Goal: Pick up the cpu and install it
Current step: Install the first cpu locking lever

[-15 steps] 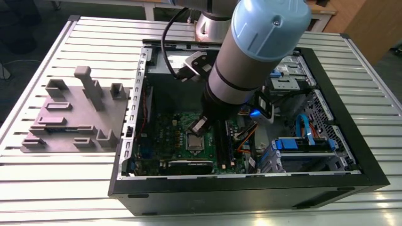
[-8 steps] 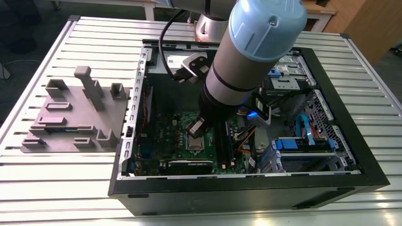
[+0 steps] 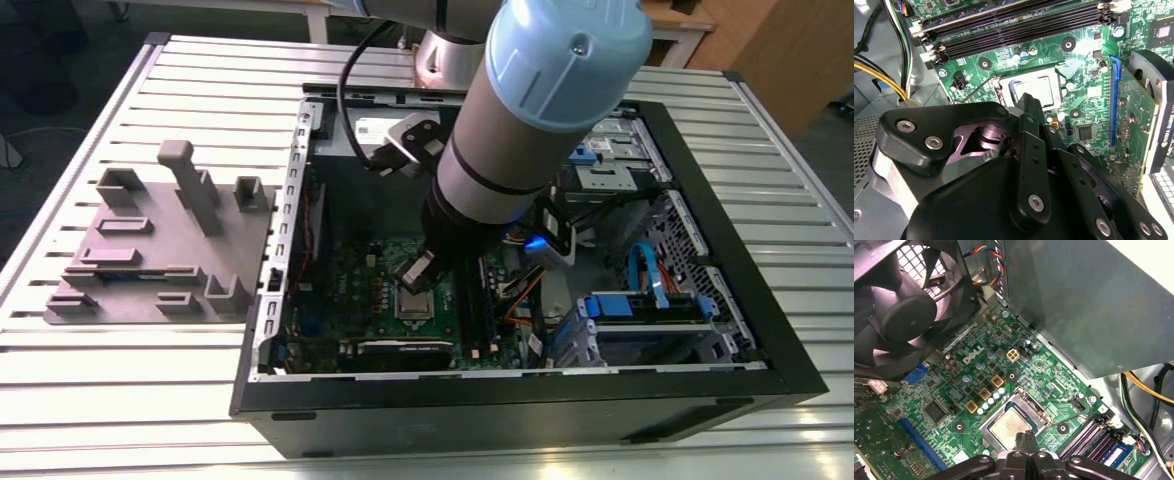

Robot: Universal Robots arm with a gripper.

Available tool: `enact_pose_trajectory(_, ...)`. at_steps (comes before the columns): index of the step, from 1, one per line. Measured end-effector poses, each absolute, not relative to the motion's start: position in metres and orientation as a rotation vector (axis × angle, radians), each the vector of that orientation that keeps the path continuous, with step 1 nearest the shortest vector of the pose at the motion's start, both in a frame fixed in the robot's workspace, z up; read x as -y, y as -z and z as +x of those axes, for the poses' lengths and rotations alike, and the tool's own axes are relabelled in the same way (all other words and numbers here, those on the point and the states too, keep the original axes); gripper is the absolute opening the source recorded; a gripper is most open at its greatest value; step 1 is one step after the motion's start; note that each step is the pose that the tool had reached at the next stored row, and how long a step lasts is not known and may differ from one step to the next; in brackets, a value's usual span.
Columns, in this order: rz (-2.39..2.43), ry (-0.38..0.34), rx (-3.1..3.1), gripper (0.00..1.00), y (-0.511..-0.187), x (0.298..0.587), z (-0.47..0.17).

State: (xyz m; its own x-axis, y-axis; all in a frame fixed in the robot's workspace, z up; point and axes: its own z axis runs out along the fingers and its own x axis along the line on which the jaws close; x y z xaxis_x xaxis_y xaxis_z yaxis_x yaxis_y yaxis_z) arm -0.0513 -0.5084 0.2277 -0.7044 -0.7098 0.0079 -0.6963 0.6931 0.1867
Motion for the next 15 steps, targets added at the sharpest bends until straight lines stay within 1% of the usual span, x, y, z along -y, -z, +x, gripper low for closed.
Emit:
enact_pose_trajectory(5, 1.172, 0.26, 2.817, 0.11, -0.23, 0.509, -0.052)
enact_pose_trajectory(10, 1.173, 0.259, 2.82, 0.11, -0.247, 0.507, -0.052)
enact_pose_trajectory(15, 1.175, 0.265, 2.822, 0.11, -0.247, 0.499, -0.044)
